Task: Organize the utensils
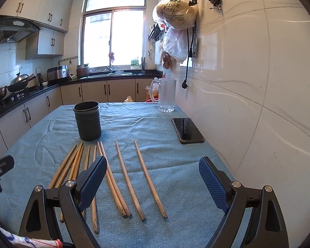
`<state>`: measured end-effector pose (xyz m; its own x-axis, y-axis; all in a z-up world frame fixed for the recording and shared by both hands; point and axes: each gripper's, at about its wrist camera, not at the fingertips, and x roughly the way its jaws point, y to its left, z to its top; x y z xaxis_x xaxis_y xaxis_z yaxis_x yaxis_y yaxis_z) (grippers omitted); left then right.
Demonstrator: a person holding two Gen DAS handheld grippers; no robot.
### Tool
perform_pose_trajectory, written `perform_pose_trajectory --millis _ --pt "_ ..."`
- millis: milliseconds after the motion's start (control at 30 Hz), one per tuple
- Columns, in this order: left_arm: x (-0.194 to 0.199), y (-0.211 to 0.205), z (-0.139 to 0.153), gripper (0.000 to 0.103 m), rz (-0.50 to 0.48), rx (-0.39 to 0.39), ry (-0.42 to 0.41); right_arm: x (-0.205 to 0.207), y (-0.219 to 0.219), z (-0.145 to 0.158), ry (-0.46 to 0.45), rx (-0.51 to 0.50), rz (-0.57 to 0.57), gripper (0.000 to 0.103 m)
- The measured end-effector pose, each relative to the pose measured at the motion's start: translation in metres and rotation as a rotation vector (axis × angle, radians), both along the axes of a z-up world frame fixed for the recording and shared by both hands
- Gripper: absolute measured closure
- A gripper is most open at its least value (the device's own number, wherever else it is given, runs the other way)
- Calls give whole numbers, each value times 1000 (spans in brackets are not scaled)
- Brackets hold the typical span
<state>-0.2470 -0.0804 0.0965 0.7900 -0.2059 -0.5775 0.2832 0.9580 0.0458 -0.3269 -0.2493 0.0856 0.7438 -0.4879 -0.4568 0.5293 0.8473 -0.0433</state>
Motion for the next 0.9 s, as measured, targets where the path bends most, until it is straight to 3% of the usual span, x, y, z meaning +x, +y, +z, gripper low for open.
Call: perform_pose_trajectory --millis 600,900 --pt "5 -17 -15 0 -30 44 51 5 -16 -8 27 23 -6 9" --pt "44 -7 0 0 -60 16 101 25 -38 -7 96 17 83 9"
